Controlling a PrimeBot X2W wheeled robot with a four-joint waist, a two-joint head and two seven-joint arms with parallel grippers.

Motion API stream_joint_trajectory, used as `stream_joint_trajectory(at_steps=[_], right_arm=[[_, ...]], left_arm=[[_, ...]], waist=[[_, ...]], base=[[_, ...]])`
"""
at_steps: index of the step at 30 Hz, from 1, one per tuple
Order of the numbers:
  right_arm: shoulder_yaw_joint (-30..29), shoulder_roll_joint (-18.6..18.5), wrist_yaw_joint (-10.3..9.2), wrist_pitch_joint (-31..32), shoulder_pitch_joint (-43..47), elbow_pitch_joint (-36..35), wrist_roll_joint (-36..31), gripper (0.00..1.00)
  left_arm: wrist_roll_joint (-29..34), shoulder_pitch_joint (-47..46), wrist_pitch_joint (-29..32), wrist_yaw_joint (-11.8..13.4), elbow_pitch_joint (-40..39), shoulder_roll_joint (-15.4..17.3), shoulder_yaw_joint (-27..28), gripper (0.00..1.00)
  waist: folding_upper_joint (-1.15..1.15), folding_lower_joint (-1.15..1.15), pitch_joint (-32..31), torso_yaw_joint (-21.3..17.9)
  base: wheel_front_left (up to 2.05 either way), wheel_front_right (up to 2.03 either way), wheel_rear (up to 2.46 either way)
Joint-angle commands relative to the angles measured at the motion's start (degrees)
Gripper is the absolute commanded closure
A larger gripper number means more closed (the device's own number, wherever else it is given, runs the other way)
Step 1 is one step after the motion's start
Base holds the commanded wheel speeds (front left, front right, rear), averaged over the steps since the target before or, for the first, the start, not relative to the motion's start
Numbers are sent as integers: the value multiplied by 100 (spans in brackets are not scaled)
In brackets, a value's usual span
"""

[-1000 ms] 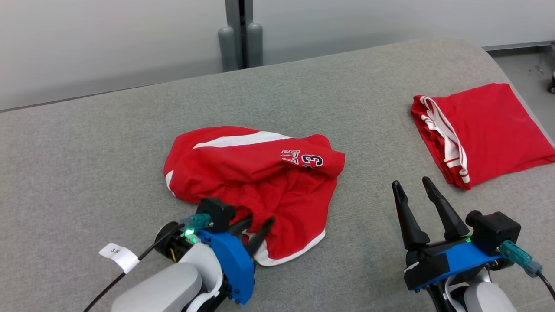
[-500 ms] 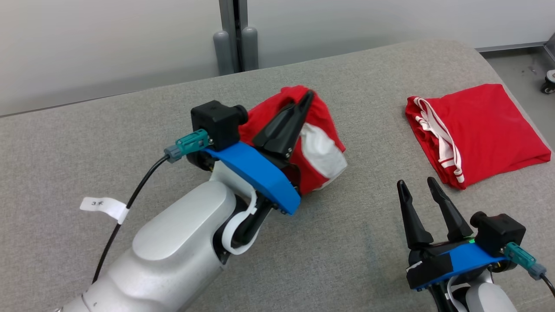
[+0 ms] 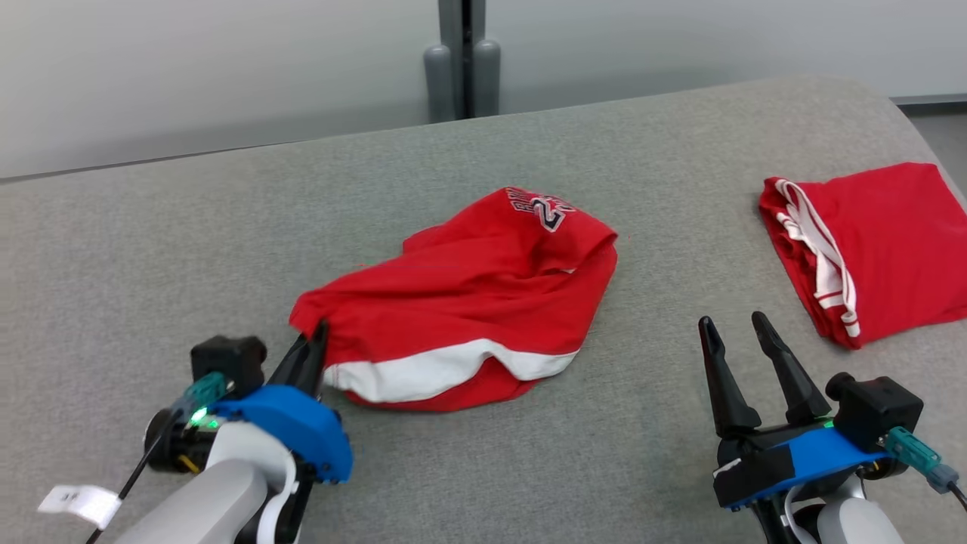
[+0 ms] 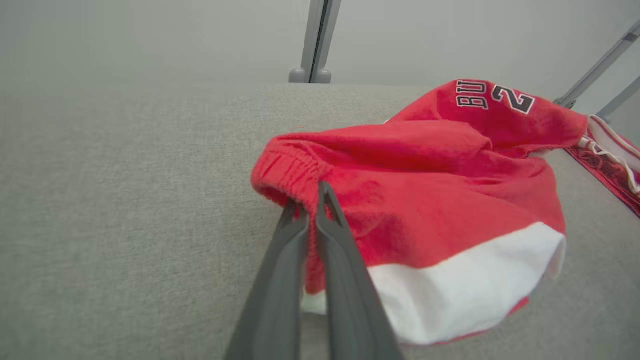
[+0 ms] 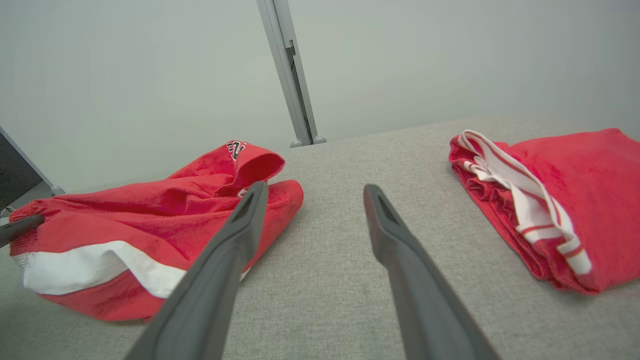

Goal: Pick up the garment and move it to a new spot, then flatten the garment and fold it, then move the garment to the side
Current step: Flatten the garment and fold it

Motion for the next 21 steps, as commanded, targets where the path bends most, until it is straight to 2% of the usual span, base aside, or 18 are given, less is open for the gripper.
stream_joint_trajectory(at_steps=[1,5,9,10,11,12,13,17,21], right_arm=[[15,11,1,15,30,-11,-10,0],[46,-19,1,34,-9,-1,2,0],[63,-29,1,93,5,-34,-25,0],[67,-47,1,94,9,-38,-26,0],[62,-66,1,111,15,-36,-21,0],[61,-85,1,119,21,-38,-14,0],[55,-105,1,137,27,-40,-11,0],[17,-172,1,185,72,-75,-24,0],[-22,-209,1,261,142,-162,-59,0]], left_arm=[[11,115,-67,108,-50,89,57,100],[49,386,-140,318,-97,266,67,100],[104,544,-253,503,51,270,94,100],[124,591,-279,527,78,248,102,64],[152,629,-316,531,109,230,107,51],[179,650,-354,505,122,217,121,3],[213,671,-382,458,131,201,136,0],[392,841,-487,219,36,89,426,0],[1105,1179,-492,-101,-386,-44,1302,0]], waist=[[0,0,7,72],[0,0,-30,201],[0,0,-93,272],[0,0,-112,283],[0,0,-138,295],[0,0,-160,304],[0,0,-188,313],[0,0,-308,353],[0,0,-415,420]], base=[[0,0,0],[0,0,0],[0,0,0],[0,0,0],[0,0,0],[0,0,0],[0,0,0],[0,0,0],[0,0,0]])
